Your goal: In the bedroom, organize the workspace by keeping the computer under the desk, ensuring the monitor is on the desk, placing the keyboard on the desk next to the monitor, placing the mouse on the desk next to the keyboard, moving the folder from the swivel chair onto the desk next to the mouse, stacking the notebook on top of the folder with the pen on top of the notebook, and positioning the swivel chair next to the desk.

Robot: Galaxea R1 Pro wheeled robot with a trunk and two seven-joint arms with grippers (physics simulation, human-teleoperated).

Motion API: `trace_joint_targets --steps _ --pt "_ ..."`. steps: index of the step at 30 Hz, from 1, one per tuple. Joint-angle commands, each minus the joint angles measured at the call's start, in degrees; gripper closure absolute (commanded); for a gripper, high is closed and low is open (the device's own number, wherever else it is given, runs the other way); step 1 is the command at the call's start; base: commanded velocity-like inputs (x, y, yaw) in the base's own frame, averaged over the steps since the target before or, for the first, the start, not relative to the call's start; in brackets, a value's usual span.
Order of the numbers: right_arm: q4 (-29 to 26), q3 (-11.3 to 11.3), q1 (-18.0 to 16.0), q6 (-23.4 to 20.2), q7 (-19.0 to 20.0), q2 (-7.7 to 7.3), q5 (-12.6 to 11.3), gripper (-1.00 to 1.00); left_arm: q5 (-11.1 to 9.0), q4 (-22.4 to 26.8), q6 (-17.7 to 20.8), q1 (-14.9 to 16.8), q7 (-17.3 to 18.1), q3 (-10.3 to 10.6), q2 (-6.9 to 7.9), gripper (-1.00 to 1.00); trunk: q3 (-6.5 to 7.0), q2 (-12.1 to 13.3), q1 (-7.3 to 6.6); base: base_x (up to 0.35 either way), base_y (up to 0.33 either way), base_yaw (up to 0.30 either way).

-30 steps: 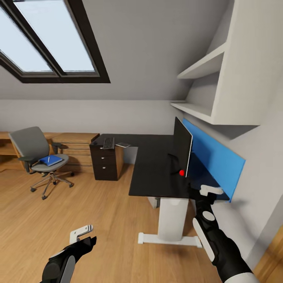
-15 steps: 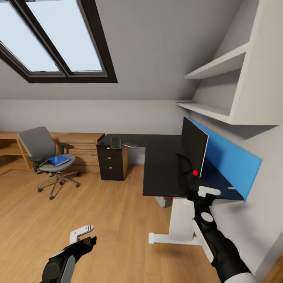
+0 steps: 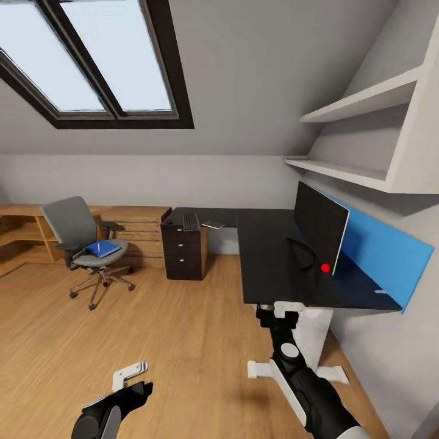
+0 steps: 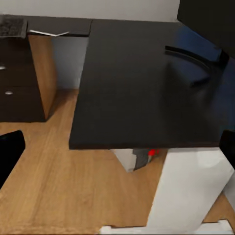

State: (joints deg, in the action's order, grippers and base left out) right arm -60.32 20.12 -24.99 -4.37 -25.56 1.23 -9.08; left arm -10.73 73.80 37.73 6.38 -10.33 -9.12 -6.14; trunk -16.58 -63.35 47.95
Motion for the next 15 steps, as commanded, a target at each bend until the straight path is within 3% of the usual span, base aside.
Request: trace_joint_targets --steps 1,2,3,4,6,8,9,12,14,15 --pt "1.5 1.2 -0.1 -0.3 -0.3 1.01 -0.2 -1.0 -0.6 -0.9 -0.4 0.0 -0.4 0.0 -0.02 -1.0 -0.07 -0.1 0.01 0.0 0.295 0.0" --pt "3.8 2.1 -0.1 -0.3 -0.3 2.33 -0.2 -1.0 -0.6 -1.7 -1.4 0.0 -0.4 0.0 -0.02 -1.0 -0.07 -0.1 0.01 0.0 0.286 0.0" --pt "7.8 2.9 -0.1 -0.2 -0.1 4.83 -0.2 -1.0 -0.6 -2.6 -2.9 0.0 -0.4 0.0 -0.02 -1.0 -0.07 -0.1 0.01 0.0 0.279 0.0" --pt "10.0 3.2 -0.1 -0.1 -0.1 6.34 -0.1 -1.0 -0.6 -3.0 -3.6 0.0 -0.4 -0.1 0.0 -1.0 -0.07 -0.1 0.01 0.0 0.282 0.0" --pt "12.6 3.7 -0.1 -0.1 0.0 8.26 -0.1 -1.0 -0.6 -4.3 -4.4 0.0 -0.4 -0.2 0.46 -1.0 -0.07 -0.1 0.01 0.0 0.298 0.0" --pt "13.4 3.8 -0.1 -0.1 0.0 8.77 -0.1 -1.0 -0.6 -5.3 -4.6 0.0 -0.4 -0.2 1.04 -1.0 -0.07 -0.1 0.01 0.0 0.312 0.0" --pt "15.5 4.0 -0.1 0.0 0.3 8.77 -0.2 -1.0 -0.6 -7.9 -5.1 0.0 -0.4 -0.3 1.98 -1.0 -0.07 -0.1 0.01 0.0 0.322 0.0" --pt "23.3 4.4 -0.1 1.8 2.1 8.77 -0.3 -1.0 -0.5 -14.7 -9.3 0.0 -0.6 -0.3 2.77 -1.0 -0.07 -0.1 0.01 0.0 0.327 0.0" --pt "31.9 4.5 -0.1 7.6 3.4 8.77 -0.4 -1.0 0.7 -21.5 -18.6 0.0 -0.6 -0.2 2.99 -1.0 -0.07 -0.1 0.01 0.037 0.323 0.0" --pt "33.7 4.5 -0.1 8.9 3.6 8.77 -0.4 -1.0 1.0 -22.8 -20.4 0.0 -0.5 -0.2 3.01 -1.0 -0.07 -0.1 0.01 0.106 0.303 0.0"
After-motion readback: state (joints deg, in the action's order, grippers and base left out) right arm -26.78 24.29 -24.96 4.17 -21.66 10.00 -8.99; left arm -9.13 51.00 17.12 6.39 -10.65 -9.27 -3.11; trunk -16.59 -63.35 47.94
